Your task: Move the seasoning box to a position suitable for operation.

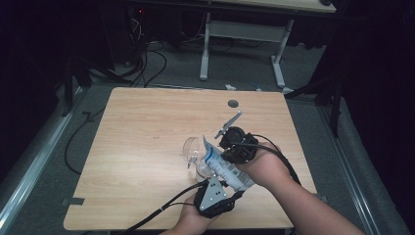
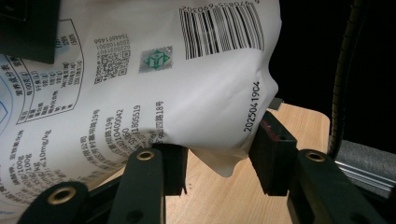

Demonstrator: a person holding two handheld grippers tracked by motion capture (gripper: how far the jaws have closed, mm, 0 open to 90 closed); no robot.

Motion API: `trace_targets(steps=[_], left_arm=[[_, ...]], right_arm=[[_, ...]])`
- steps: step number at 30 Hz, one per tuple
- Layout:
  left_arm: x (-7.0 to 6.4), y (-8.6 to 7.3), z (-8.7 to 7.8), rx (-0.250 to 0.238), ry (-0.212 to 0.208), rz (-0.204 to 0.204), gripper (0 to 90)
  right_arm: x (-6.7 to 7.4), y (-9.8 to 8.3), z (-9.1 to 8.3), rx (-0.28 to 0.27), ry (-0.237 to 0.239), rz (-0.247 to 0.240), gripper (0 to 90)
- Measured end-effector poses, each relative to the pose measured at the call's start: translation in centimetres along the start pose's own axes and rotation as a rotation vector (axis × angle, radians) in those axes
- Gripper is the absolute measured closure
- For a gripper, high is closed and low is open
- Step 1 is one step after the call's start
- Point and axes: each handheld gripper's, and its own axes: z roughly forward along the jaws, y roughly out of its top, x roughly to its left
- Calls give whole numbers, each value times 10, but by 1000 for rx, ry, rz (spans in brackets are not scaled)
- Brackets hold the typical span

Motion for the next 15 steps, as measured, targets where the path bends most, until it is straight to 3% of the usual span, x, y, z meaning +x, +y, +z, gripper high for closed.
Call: trace_targets(steps=[15], left_arm=[[0, 1, -1, -2, 0, 3, 607]], right_arm=[[0, 1, -1, 1, -1, -2, 900]])
